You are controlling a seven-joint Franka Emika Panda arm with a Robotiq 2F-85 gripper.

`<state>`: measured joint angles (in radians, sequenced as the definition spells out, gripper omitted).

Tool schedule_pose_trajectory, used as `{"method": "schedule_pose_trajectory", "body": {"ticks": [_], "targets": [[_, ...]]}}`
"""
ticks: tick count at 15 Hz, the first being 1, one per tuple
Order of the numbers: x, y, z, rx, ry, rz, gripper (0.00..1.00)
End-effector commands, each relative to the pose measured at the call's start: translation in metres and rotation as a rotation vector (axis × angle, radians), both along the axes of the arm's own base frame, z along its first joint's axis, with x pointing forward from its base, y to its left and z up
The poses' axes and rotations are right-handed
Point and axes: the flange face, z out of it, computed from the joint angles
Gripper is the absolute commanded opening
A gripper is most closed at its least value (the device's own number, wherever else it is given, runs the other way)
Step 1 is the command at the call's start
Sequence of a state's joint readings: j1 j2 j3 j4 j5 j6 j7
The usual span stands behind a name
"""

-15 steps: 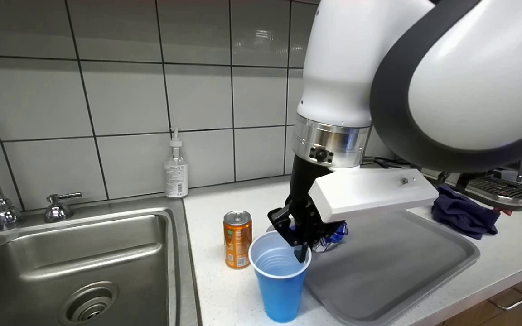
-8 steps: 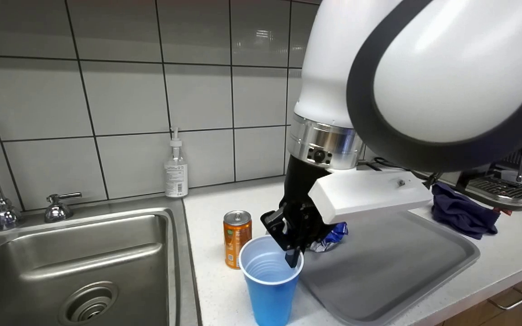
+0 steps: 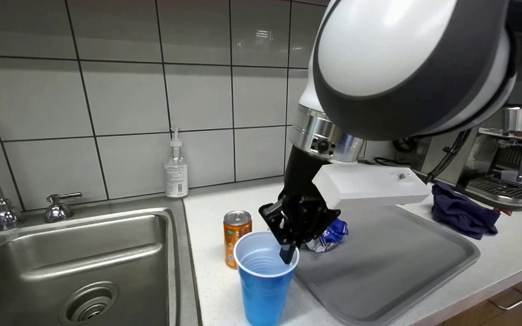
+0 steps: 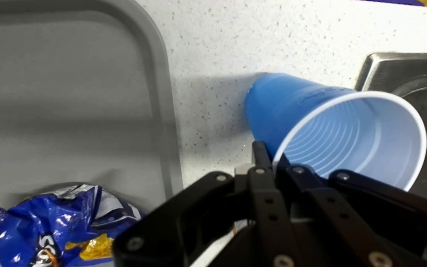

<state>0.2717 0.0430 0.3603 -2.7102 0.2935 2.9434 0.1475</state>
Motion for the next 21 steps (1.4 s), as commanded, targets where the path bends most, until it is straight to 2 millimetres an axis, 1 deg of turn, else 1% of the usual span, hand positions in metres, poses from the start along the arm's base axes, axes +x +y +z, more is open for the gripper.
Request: {"method": "schedule_pose_trajectory", "body": {"ticks": [1, 8, 14, 19, 21], "targets": [[0.007, -0.009, 0.017, 0.010, -0.021, 0.013, 0.01], [0.008, -0.026, 0.038, -0.030, -0.042, 0.087, 0.01], [0.011, -0.046, 0.046, -0.053, -0.017, 0.102, 0.01], [0.016, -0.070, 0.046, -0.070, 0.007, 0.083, 0.01], [0.021, -0.084, 0.046, -0.071, 0.012, 0.075, 0.01]]}}
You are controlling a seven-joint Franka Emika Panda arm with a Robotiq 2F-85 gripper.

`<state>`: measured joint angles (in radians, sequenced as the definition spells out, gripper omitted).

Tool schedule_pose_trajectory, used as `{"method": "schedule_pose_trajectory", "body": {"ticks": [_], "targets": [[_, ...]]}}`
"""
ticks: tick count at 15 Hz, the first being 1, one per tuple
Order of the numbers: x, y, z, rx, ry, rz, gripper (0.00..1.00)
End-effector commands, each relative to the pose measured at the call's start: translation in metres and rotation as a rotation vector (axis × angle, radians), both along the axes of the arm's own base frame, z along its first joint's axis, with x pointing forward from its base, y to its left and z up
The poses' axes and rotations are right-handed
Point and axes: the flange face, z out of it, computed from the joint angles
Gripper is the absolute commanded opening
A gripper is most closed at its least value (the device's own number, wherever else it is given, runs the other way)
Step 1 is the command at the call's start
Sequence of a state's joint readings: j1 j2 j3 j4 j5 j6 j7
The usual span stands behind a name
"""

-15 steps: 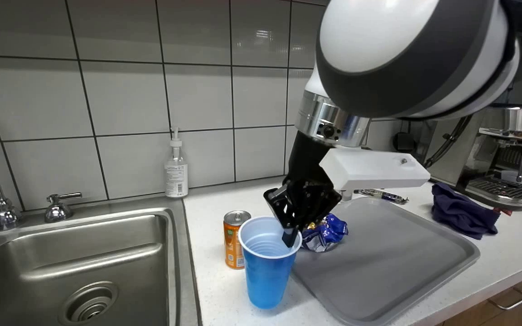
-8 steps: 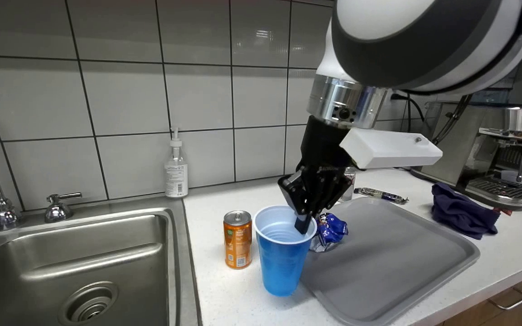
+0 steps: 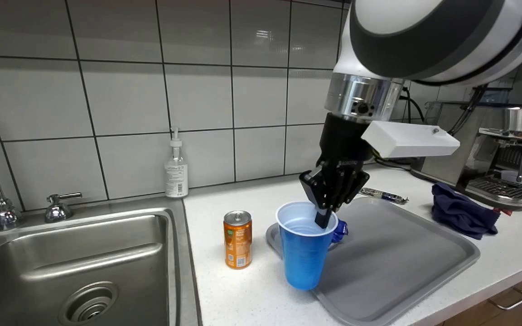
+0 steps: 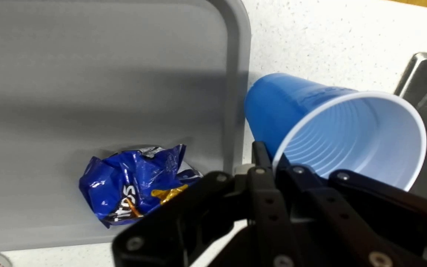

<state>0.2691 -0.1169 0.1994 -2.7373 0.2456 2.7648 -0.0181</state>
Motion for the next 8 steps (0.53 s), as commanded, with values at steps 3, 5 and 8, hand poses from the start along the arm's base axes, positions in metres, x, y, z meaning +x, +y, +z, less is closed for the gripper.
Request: {"method": "schedule_pose_trajectory", "body": {"ticks": [3, 5, 8], "targets": [[0.008, -0.047, 0.006, -0.001, 0.008, 0.003, 0.01], [0.012, -0.062, 0.005, 0.006, 0.009, 0.006, 0.01], [0.013, -0.078, 0.004, 0.013, 0.012, 0.031, 0.01]]}}
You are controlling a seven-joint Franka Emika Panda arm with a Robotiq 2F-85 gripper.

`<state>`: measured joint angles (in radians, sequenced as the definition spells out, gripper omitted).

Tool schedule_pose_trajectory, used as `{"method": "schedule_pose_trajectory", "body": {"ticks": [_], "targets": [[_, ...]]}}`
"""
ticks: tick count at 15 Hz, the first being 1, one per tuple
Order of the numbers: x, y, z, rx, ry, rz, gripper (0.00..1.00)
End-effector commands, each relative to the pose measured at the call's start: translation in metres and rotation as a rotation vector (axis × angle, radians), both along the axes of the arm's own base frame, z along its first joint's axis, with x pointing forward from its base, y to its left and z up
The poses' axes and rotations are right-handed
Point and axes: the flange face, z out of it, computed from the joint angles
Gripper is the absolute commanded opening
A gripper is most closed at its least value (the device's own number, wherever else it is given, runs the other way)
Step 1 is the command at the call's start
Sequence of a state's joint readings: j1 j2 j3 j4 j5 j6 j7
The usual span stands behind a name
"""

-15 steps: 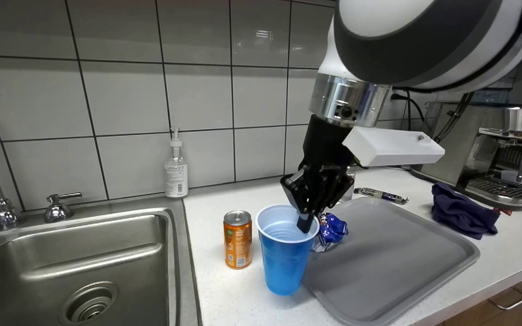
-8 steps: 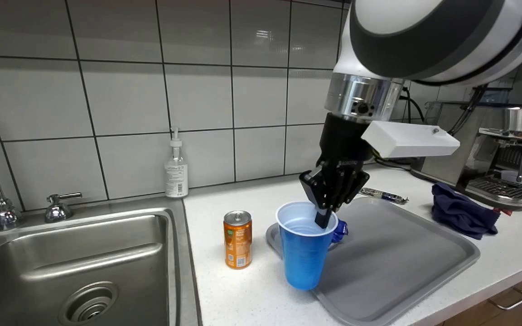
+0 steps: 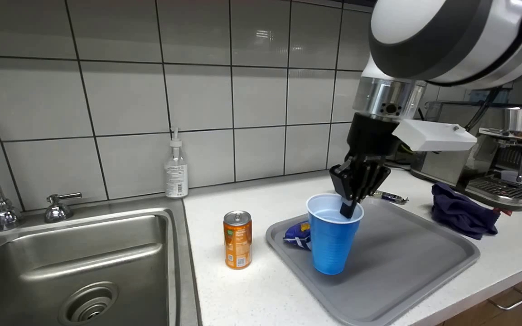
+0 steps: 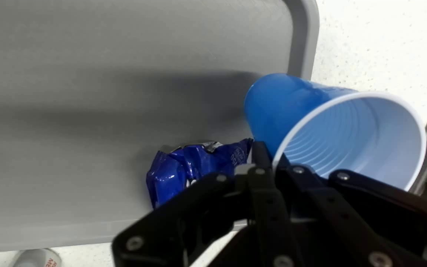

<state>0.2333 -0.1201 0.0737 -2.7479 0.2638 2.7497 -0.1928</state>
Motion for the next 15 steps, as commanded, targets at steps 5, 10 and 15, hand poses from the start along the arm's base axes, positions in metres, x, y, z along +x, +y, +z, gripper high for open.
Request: {"method": "schedule_pose_trajectory", "body": {"ticks": [5, 10, 15], "targets": [[-0.006, -0.035, -0.004, 0.004, 0.025, 0.063, 0.01], [-0.005, -0.041, -0.016, 0.007, 0.036, 0.073, 0.01], [-0.005, -0.042, -0.026, 0.020, 0.049, 0.087, 0.01]]}}
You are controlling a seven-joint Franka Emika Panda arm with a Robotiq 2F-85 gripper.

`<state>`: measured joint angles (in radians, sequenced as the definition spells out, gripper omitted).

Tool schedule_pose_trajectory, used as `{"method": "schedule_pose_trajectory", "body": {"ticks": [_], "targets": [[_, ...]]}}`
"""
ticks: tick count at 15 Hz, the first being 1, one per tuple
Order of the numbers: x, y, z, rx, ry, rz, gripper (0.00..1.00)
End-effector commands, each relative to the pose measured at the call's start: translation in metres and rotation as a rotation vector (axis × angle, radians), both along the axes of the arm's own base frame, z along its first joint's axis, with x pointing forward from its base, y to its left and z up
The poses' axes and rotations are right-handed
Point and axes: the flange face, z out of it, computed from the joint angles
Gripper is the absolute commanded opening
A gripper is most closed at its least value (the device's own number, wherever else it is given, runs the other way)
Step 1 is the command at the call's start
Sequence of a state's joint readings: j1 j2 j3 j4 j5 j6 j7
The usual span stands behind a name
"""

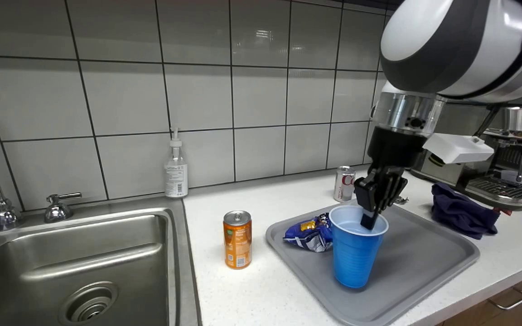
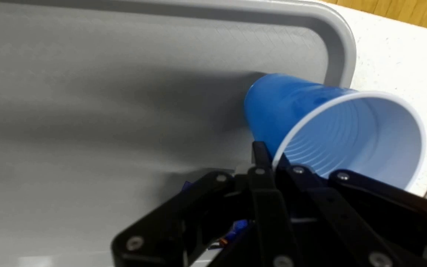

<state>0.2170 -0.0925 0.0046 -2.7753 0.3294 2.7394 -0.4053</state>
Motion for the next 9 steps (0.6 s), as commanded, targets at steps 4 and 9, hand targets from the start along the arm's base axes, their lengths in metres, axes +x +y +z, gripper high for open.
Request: {"method": "schedule_pose_trajectory", "body": {"ticks": [4, 9], "targets": [[0.0003, -0.0053, -0.0091, 0.010, 0.016, 0.027, 0.01], [0.0003, -0.0053, -0.0121, 0.001, 0.013, 0.041, 0.01]]}}
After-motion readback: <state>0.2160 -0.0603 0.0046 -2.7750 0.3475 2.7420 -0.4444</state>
